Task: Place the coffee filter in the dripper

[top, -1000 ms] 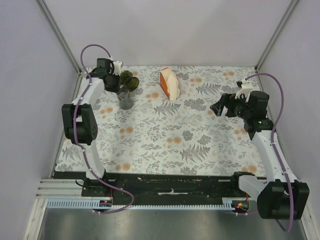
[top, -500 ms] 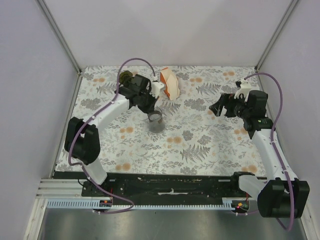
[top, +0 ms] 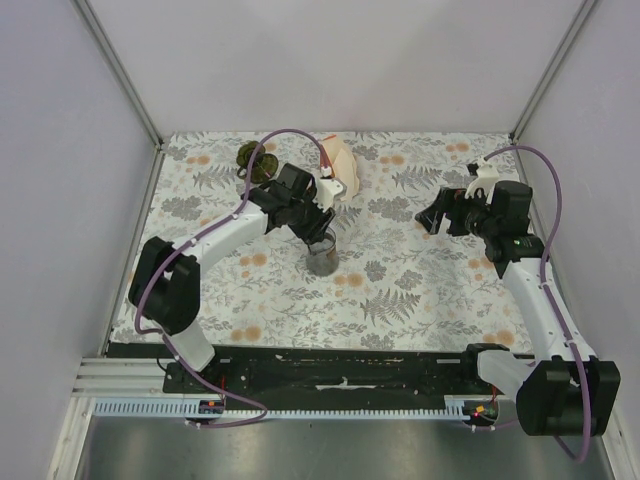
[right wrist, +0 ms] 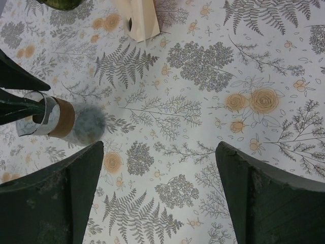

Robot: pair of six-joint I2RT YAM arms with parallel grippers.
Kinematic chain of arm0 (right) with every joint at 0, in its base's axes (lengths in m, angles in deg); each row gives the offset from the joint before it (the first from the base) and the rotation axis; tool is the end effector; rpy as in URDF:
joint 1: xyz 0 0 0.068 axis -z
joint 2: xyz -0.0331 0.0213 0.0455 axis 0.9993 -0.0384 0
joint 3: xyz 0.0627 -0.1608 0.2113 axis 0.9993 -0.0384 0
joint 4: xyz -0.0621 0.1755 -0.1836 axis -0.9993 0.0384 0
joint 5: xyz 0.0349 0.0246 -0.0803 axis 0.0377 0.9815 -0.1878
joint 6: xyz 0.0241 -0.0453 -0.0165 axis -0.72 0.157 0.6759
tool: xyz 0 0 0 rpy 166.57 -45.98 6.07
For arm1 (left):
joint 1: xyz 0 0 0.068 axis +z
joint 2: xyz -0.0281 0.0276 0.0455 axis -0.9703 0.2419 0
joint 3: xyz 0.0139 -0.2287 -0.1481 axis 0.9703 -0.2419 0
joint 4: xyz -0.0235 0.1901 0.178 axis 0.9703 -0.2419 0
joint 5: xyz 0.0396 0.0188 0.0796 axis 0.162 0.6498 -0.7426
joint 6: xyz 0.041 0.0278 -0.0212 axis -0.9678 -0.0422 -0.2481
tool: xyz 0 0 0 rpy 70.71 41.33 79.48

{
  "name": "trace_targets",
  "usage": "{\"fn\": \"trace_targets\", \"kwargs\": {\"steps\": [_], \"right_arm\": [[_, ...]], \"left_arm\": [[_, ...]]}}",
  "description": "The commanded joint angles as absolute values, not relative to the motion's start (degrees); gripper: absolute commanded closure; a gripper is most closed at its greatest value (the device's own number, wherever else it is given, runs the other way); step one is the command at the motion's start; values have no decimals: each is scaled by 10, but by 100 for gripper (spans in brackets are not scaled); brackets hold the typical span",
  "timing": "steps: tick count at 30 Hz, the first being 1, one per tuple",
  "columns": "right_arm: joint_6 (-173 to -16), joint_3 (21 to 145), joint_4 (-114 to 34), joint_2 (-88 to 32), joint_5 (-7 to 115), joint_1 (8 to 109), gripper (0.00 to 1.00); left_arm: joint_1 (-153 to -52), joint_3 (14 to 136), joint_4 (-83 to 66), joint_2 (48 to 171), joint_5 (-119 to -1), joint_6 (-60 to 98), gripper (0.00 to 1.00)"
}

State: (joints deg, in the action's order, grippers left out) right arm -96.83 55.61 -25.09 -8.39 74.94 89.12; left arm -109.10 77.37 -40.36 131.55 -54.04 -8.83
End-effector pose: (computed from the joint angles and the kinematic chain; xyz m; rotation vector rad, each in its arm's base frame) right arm 0.2394 0.0114 0.2977 -0.1232 2.0516 0.5939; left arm 0.3045 -0.2089 0.2485 1.1316 2.2282 -0.4347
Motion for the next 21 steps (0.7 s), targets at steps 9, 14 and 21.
{"fn": "trace_targets", "kwargs": {"steps": [9,14,21], "right_arm": [[-961,592,-249,-81,753,884,2],[-961,595,-249,-90,755,883,2],[-954,600,-245,-94,756,883,2]], "left_arm": [[-996,938,-412,1295,-536,-80,14],[-934,1015,-375,1412,-745,-112,14],[-913,1120,-355,1556,-860,-188,13]]}}
